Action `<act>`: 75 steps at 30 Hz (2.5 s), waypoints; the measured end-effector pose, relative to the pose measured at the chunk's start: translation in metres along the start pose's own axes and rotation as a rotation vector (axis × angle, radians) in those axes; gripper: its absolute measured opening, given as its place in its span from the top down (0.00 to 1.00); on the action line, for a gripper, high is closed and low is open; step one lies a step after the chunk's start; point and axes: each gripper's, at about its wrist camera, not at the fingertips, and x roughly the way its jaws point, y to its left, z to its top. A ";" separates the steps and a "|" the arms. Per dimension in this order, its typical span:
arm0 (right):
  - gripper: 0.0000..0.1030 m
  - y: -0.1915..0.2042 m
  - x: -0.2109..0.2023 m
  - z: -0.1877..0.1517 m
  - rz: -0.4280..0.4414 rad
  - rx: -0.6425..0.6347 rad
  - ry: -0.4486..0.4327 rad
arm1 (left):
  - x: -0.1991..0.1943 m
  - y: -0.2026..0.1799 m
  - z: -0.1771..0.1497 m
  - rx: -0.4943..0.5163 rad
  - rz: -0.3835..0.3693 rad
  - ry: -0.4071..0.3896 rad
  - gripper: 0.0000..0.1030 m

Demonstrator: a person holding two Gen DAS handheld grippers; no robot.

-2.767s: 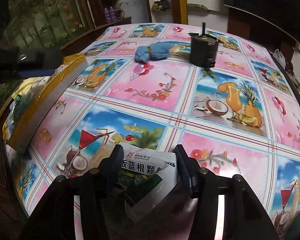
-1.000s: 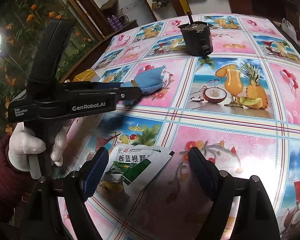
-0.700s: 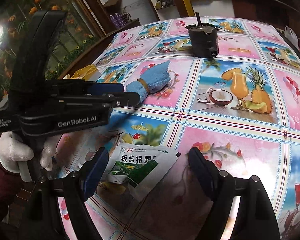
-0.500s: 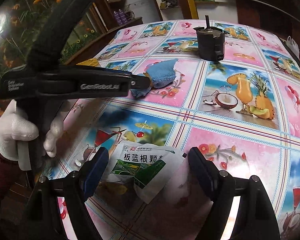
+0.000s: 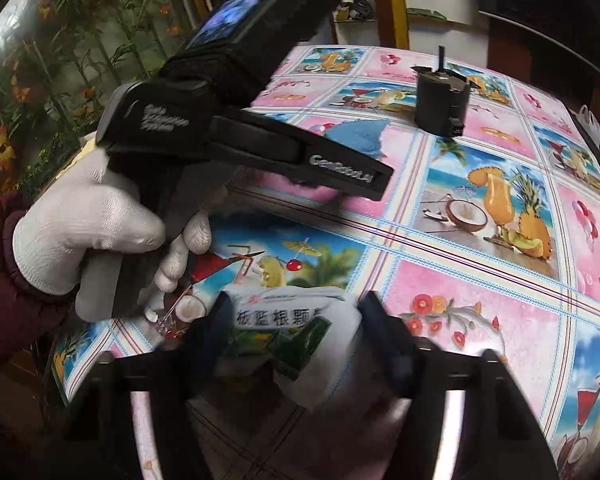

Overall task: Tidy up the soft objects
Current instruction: 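Grasp the blue knitted towel with the left gripper and lift it, then drop the green-white packet into the tray while left carries the blue towel, then place the blue towel in the tray while right drops the white paper packet there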

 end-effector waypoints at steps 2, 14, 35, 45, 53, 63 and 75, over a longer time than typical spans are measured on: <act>0.63 0.002 0.000 -0.001 0.008 -0.016 0.001 | -0.007 -0.005 -0.001 0.021 -0.004 0.005 0.67; 0.80 -0.019 -0.015 0.003 0.095 0.092 -0.078 | -0.091 0.004 -0.043 -0.054 -0.119 -0.100 0.68; 0.92 -0.025 -0.048 0.003 0.121 0.223 -0.198 | -0.256 0.149 -0.201 -0.476 -0.054 -0.402 0.67; 0.92 0.037 -0.062 0.024 0.126 0.091 -0.200 | -0.258 0.180 -0.239 -0.564 -0.088 -0.423 0.67; 0.28 0.059 -0.042 0.012 -0.080 -0.031 -0.113 | -0.254 0.164 -0.240 -0.504 -0.176 -0.403 0.67; 0.24 0.058 0.001 -0.010 -0.135 -0.006 0.031 | -0.210 0.081 -0.211 -0.316 -0.344 -0.276 0.67; 0.75 0.061 -0.007 -0.014 -0.024 0.024 0.014 | -0.207 0.086 -0.215 -0.359 -0.331 -0.264 0.67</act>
